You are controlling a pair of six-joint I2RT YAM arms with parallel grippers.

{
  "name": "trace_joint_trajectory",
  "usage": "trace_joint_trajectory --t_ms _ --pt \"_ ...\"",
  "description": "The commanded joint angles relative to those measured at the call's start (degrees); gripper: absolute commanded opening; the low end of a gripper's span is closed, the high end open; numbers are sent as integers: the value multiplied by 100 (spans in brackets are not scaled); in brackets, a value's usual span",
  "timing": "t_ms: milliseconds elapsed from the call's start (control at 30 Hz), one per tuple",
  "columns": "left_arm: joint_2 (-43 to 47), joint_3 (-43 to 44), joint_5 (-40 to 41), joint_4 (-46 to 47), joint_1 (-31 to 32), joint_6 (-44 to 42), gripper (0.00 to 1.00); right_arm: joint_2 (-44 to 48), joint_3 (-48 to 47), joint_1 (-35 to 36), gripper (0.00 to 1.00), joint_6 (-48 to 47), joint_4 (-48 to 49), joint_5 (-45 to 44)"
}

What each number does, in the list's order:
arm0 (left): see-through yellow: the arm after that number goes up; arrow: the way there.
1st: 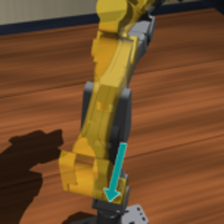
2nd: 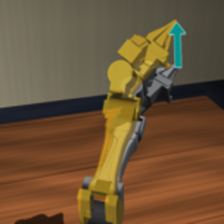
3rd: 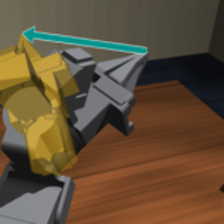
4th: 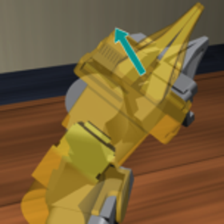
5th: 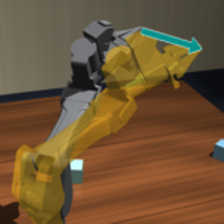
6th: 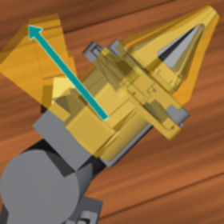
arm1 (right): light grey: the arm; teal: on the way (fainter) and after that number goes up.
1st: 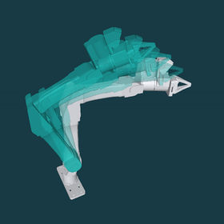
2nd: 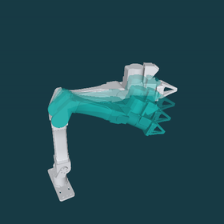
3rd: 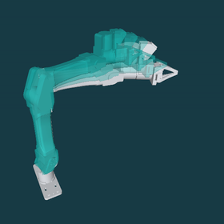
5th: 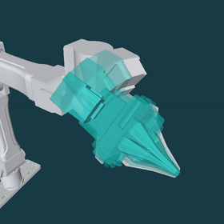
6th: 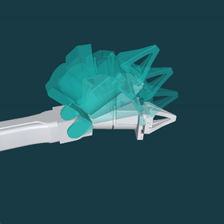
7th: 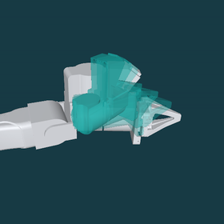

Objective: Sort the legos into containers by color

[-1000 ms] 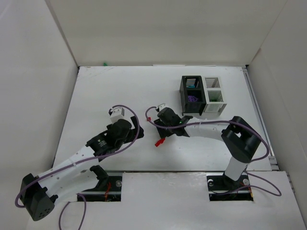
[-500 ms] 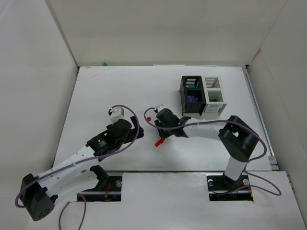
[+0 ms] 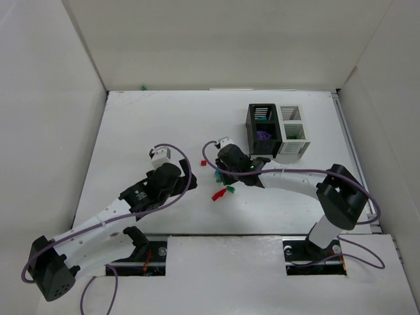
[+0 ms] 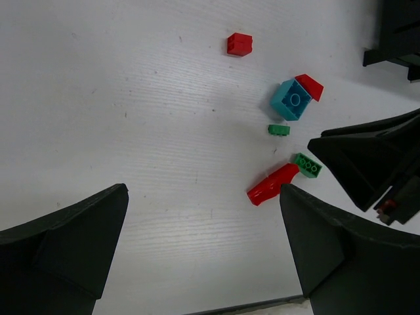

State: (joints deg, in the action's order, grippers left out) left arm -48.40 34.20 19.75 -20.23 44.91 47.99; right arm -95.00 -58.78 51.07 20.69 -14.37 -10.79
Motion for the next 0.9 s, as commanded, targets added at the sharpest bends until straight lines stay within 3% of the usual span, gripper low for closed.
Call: trace_joint_trajectory --t_ms 0,100,300,767,867 --pt "-99 61 99 151 -8 -105 100 219 -265 44 29 -100 -65 -4" --pt "-230 114 99 204 -8 -158 100 9 -327 44 42 -170 -66 58" --pt "-231 114 99 204 -8 -158 100 -378 -274 44 50 -101 110 -63" --pt "-20 114 152 28 -8 -105 100 -1082 -599 44 51 146 330 -222" --pt "-20 114 152 28 -8 -105 100 -1082 -599 44 46 208 330 -222"
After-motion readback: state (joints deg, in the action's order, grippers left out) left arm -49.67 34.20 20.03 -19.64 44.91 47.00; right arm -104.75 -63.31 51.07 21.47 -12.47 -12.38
